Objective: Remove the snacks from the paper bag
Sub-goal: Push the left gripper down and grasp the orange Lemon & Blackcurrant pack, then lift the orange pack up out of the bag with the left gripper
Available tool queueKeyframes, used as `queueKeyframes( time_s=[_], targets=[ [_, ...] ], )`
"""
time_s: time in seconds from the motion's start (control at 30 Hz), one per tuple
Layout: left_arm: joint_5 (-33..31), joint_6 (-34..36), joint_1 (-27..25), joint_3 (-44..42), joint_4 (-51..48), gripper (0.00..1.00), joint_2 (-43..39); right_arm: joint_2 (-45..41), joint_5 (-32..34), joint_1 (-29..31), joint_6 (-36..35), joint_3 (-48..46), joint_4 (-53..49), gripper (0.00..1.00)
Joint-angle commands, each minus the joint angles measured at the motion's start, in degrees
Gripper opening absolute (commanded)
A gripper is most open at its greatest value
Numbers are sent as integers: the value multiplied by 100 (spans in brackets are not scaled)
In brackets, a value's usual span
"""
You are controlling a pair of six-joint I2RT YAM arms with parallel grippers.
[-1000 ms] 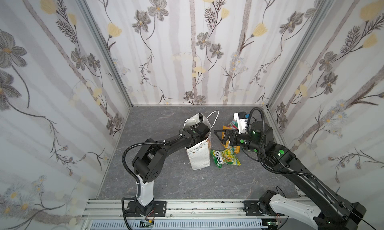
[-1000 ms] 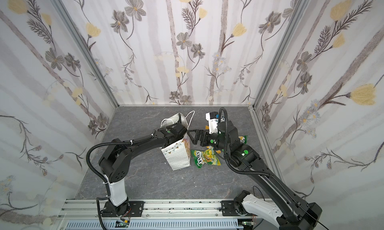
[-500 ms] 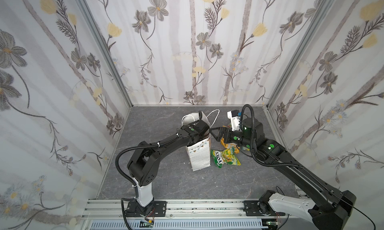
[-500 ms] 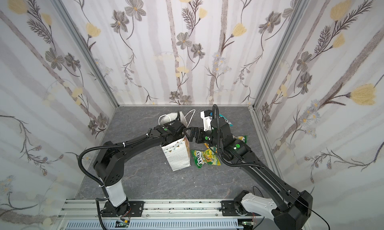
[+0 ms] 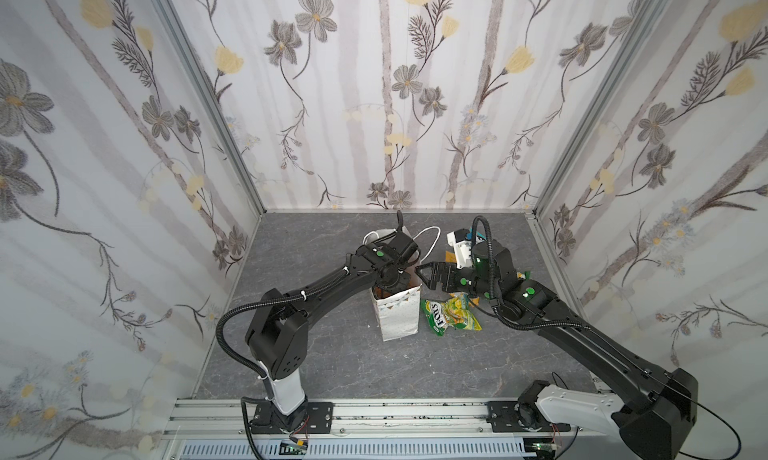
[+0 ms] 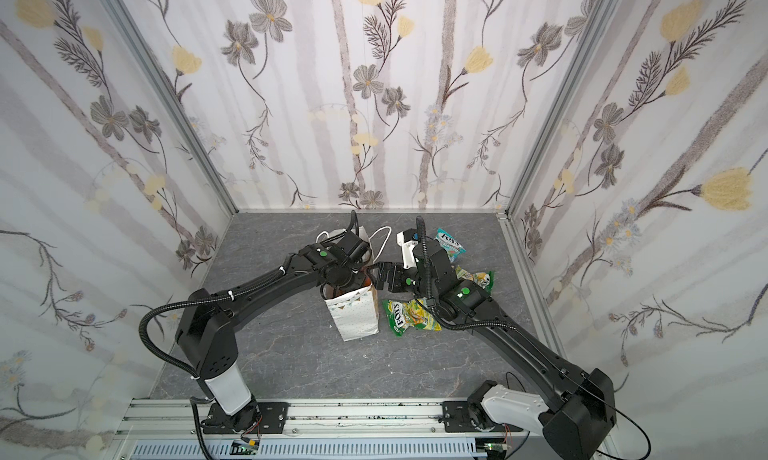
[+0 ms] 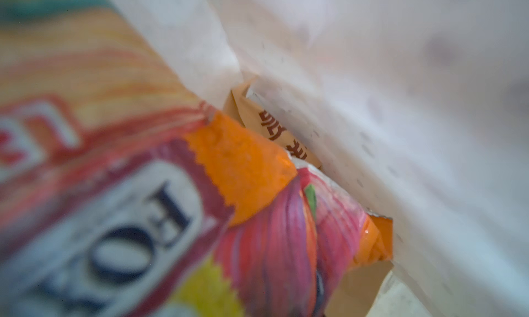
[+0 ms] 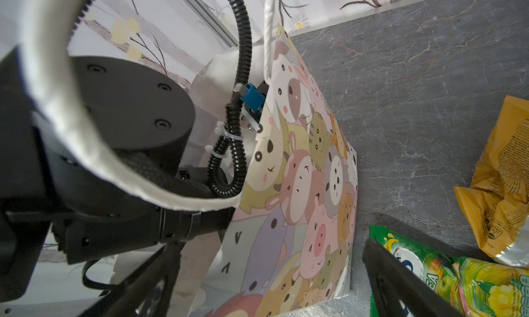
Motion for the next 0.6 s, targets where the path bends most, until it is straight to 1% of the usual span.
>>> queueKeyframes(
  time_s=[0.0, 0.57],
  targets=[
    [-202, 109, 2, 195, -117, 0, -76, -21, 112, 4, -16, -11, 198, 99],
    [-430, 273, 2, 804, -398, 0, -300, -455, 114, 4, 94, 69, 203, 99]
  ],
)
